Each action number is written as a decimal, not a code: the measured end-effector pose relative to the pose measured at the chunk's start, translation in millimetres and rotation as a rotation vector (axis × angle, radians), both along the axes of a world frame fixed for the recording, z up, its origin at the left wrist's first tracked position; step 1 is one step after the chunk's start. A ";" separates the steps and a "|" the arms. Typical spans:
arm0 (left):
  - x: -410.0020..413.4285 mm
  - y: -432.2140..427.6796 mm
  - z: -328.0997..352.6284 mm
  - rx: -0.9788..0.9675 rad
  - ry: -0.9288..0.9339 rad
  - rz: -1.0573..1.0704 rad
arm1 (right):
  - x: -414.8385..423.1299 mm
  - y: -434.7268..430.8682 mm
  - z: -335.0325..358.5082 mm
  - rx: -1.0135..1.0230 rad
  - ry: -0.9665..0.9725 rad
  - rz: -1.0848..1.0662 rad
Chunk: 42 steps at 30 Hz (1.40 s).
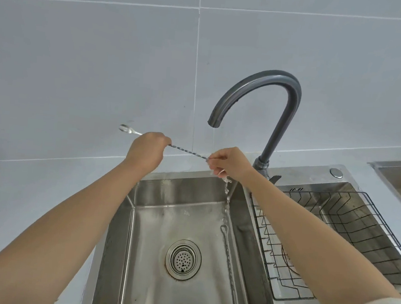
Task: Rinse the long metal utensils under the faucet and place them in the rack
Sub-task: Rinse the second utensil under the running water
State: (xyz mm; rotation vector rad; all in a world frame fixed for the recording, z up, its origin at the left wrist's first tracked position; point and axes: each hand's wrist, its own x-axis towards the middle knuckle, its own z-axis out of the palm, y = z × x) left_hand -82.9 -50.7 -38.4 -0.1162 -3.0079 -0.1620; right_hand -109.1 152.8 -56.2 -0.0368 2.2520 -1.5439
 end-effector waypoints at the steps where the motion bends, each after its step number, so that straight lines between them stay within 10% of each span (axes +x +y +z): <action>1: -3.6 7.0 1.5 -0.024 -0.002 -0.024 | -1.9 2.4 0.5 0.088 0.045 0.022; 13: -27.5 49.5 11.4 -0.114 0.069 -0.137 | -8.8 3.3 -5.2 0.221 0.213 0.100; 19: -3.6 51.7 -8.6 0.240 0.510 -0.217 | -2.7 -7.4 -4.8 0.012 0.183 0.045; 27: 2.1 73.0 -13.9 1.467 -0.296 0.231 | 6.0 -10.1 -8.6 -0.199 0.076 -0.038; 42: 0.7 107.9 -28.7 1.470 -0.212 0.265 | 28.9 10.9 -31.3 -0.351 -0.052 -0.111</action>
